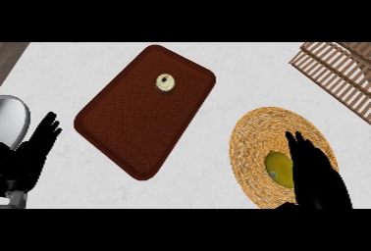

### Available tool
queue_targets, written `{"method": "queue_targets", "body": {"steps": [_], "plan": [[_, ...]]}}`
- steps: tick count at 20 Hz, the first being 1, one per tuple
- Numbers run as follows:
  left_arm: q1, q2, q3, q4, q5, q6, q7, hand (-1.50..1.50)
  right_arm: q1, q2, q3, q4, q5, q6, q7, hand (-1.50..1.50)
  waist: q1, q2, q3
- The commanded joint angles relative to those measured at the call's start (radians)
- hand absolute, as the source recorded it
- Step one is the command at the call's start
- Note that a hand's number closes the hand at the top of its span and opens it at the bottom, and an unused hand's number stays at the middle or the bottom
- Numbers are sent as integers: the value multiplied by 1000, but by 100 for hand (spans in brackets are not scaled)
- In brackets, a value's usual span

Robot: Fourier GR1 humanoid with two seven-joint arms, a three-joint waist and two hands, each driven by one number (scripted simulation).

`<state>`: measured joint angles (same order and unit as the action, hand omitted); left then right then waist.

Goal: Pick the lemon from the placemat and place it in the tiered shelf

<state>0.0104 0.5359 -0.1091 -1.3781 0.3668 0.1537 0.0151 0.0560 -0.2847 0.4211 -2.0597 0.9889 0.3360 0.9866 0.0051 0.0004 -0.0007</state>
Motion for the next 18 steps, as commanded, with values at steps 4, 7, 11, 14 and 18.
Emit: {"method": "queue_targets", "body": {"steps": [4, 7, 11, 14, 18], "plan": [[-11, -16, 61, 23, -30, -52, 5, 0, -11, 3, -83, 70, -2, 70, -14, -150, -5, -1, 1], [16, -15, 70, -50, -44, -60, 60, 0, 9, 15, -102, 51, 6, 84, -15, -150, -5, -2, 1], [-20, -62, 87, -20, -96, -49, 60, 0, 3, 34, -90, 239, 74, -83, -173, -150, -5, 0, 1], [-58, -76, 119, 25, -107, -90, 66, 0, -20, 45, -123, 246, 84, -73, -176, -150, -7, 0, 1], [10, -91, 161, -8, -136, -140, 33, 0, -28, 38, -185, 294, 67, -67, -243, -150, -5, -1, 1]]}}
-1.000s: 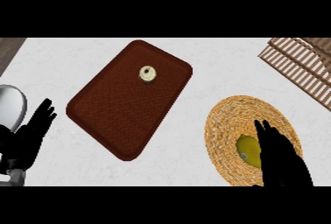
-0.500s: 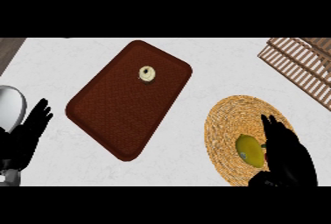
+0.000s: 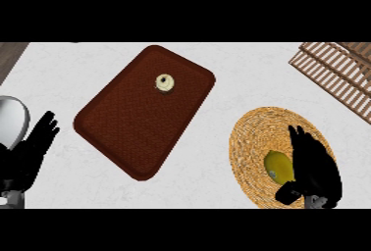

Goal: Pick the lemon from the placemat and place it in the tiered shelf

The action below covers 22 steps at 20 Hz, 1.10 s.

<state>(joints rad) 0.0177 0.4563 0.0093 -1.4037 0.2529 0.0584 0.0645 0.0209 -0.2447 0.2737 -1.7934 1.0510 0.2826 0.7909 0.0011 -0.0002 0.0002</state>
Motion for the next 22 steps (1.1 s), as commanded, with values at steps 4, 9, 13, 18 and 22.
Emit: {"method": "queue_targets", "body": {"steps": [4, 9, 13, 18, 22], "plan": [[-32, -45, 53, 88, -39, -56, -31, 0, 62, 0, -53, 58, 1, -69, -95, -150, -5, 0, 0], [-28, -59, 79, 52, -69, -81, -6, 0, -2, 13, -85, 88, -27, -5, -133, 150, -2, 0, 0], [-29, -91, 72, -15, -96, -33, 61, 0, 4, 4, -60, 123, 35, -49, -163, 150, -1, 0, 0], [24, -110, 78, -29, -112, -64, 23, 0, 23, 17, -26, 58, 118, -90, -140, 150, -1, -1, 0], [25, -107, 95, -13, -119, -81, 8, 0, -40, 13, -92, 4, 97, -56, -120, 150, -1, 0, 0]]}}
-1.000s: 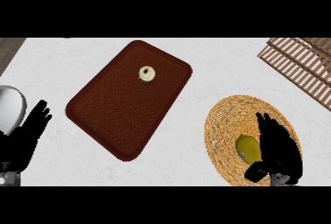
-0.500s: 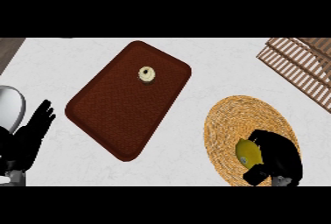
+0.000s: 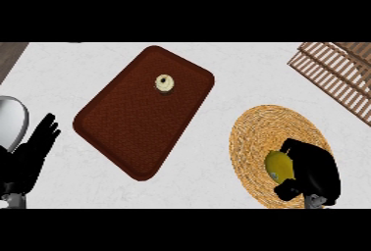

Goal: Pick the lemon from the placemat and place it in the tiered shelf

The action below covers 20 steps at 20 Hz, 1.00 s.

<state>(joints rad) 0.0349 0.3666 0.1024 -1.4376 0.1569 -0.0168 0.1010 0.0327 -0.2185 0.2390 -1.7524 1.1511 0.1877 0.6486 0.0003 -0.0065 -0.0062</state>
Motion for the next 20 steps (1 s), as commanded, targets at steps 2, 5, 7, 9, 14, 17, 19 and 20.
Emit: {"method": "queue_targets", "body": {"steps": [2, 5, 7, 9, 14, 17, 19, 20], "plan": [[11, -19, -3, 17, -27, -4, -51, 0, -253, 22, -158, 180, -27, 13, 43, 150, 15, 10, 6], [-38, -9, 3, 45, -20, -5, -21, 0, -461, -2, -306, 332, -69, 62, 118, 150, 32, 19, 6], [-53, -22, -12, 13, -23, 0, 14, 0, -579, -18, -325, 426, -65, 61, 122, 150, 27, 14, 7], [-51, -21, 12, 98, -37, -12, -59, 0, -623, -12, -310, 443, -40, 31, 132, 150, 13, 10, 6], [-17, -22, 28, 47, -25, -24, -32, 0, -627, -11, -332, 265, -49, 58, 218, 150, 0, 5, 6], [-25, -17, 26, 34, -27, -20, 4, 0, -689, -7, -401, 181, -130, 102, 254, 150, -4, 2, 6], [-8, -8, 37, -23, -14, -23, 25, 0, -687, 5, -422, 75, -159, 126, 302, 150, -5, -1, 6], [26, -26, 31, 2, -34, -11, -19, 0, -727, -12, -466, 70, -185, 125, 308, 150, -3, 0, 6]]}}
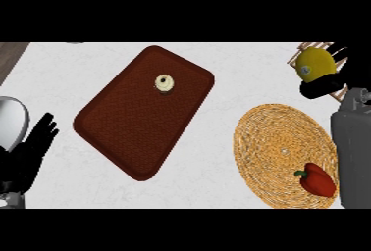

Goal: Pick the lemon from the placemat and place it in the tiered shelf

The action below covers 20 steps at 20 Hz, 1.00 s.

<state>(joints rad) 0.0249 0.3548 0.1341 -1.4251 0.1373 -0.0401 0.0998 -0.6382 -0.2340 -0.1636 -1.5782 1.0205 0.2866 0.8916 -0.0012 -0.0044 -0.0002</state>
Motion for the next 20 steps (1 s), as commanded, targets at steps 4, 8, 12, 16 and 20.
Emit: {"method": "queue_targets", "body": {"steps": [4, 8, 12, 16, 20], "plan": [[-9, -2, 4, 2, -11, -5, 4, 0, -130, 5, -103, -204, -75, 34, 138, 150, -5, 0, 0], [21, -9, 4, -88, -5, -7, 54, 0, -149, -37, -86, -302, -52, 112, 194, 150, 4, 0, 0], [-22, -18, 30, 67, -28, -14, -55, 0, -262, -102, -161, -296, -113, 162, 197, 150, -1, 2, -1], [-24, 14, 41, 28, -9, -45, 2, 0, -345, -134, -100, -248, -5, 161, 249, 150, 7, 3, -1], [-4, -45, 14, 40, -39, -8, -59, 0, -367, -249, -128, -149, 36, 248, 199, 150, 4, 2, -2]]}}
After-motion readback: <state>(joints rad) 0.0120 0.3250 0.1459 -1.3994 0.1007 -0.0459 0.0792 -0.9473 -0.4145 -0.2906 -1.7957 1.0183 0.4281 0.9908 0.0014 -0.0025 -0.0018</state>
